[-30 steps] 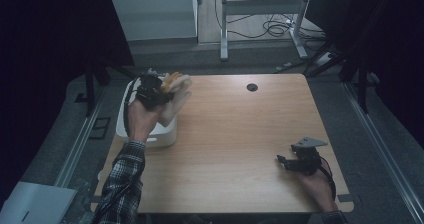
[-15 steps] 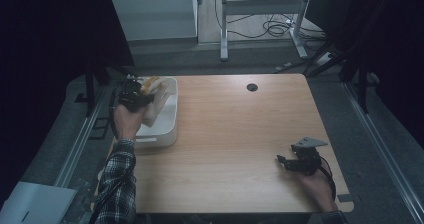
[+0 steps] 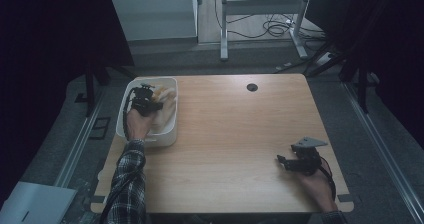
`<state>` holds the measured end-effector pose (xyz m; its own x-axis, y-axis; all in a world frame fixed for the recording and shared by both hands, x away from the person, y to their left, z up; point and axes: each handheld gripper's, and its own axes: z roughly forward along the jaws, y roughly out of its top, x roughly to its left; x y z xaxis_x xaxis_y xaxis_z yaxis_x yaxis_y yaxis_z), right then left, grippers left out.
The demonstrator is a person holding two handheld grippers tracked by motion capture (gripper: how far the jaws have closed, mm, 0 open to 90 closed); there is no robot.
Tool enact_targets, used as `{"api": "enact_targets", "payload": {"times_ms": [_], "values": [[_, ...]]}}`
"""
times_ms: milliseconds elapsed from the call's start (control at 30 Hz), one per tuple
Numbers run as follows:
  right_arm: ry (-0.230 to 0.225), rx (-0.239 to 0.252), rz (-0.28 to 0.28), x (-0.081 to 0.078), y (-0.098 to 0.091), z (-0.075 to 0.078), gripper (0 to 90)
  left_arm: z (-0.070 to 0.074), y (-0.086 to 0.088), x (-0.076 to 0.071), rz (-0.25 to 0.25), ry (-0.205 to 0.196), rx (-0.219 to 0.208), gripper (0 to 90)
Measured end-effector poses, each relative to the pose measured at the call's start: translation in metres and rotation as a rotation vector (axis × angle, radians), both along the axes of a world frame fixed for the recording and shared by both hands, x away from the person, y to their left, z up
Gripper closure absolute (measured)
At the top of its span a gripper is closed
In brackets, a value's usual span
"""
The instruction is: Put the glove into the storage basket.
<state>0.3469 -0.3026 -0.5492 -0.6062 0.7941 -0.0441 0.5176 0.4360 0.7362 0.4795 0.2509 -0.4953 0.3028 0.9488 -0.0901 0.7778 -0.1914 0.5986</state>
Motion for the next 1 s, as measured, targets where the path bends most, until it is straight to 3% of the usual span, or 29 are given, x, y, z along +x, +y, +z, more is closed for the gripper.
{"api": "enact_targets", "payload": {"times_ms": [100,200,233,367,467,533,700,767,800,1000], "values": [[0.000,0.000,0.000,0.000,0.000,0.000,26.4,-0.005,-0.004,0.004,-0.021,0.040,0.033,61.9],[0.000,0.000,0.000,0.000,0.000,0.000,26.4,-0.009,-0.007,0.005,-0.013,0.056,0.074,43.1],[0.000,0.000,0.000,0.000,0.000,0.000,26.4,-0.010,-0.008,0.006,-0.009,0.066,0.083,30.8],[0.000,0.000,0.000,0.000,0.000,0.000,26.4,-0.008,-0.006,0.005,-0.022,0.080,0.055,22.0],[0.000,0.000,-0.001,0.000,0.000,0.000,26.4,-0.003,-0.006,0.002,-0.036,0.067,0.021,19.5],[0.001,0.000,-0.001,0.000,0.000,0.000,26.4,0.001,-0.005,0.001,-0.028,0.062,0.010,20.6],[0.001,0.000,-0.001,0.000,0.000,0.000,26.4,0.002,0.000,0.003,0.014,0.085,0.018,36.9],[0.001,0.000,-0.001,0.000,0.000,0.000,26.4,0.000,0.004,0.005,0.014,0.116,0.006,47.8],[0.001,0.000,-0.001,0.000,0.000,0.000,26.4,-0.004,0.005,0.006,0.015,0.152,-0.002,54.6],[0.001,0.000,-0.001,0.000,0.000,0.000,26.4,-0.008,-0.001,0.010,-0.014,0.196,-0.027,56.0]]}}
